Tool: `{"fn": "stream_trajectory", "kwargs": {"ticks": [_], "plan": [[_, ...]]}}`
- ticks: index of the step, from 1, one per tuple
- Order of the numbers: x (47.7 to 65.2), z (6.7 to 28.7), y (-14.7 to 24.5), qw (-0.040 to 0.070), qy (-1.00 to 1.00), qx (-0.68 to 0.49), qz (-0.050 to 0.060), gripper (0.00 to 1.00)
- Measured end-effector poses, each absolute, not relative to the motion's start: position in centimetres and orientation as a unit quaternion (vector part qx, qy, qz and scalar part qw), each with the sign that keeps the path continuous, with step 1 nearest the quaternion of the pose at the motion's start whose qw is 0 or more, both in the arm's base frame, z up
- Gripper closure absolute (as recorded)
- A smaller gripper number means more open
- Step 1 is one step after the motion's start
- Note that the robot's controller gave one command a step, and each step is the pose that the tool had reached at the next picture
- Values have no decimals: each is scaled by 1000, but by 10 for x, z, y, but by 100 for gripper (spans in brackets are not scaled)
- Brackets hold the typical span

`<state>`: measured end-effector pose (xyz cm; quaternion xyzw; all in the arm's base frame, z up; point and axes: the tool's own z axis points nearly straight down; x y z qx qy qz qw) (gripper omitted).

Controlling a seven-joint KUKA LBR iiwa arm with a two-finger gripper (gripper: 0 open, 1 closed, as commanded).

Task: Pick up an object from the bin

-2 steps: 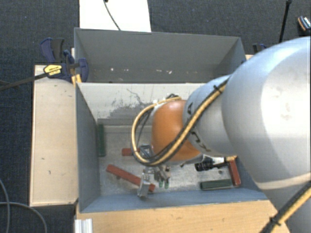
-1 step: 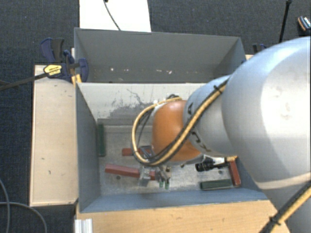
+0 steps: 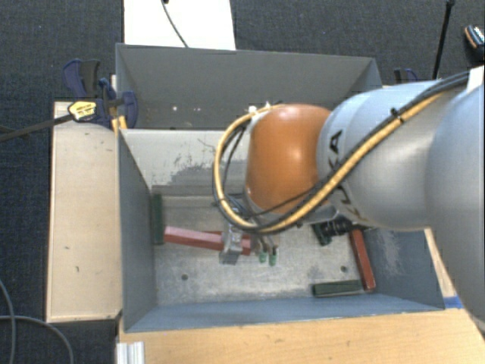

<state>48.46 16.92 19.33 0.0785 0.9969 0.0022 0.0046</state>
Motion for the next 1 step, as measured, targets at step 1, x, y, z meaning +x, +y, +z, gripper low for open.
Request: {"fn": "stream_trajectory", "kwargs": {"ticks": [1], "plan": [[487, 249, 203, 4, 999, 54, 3, 100]]}}
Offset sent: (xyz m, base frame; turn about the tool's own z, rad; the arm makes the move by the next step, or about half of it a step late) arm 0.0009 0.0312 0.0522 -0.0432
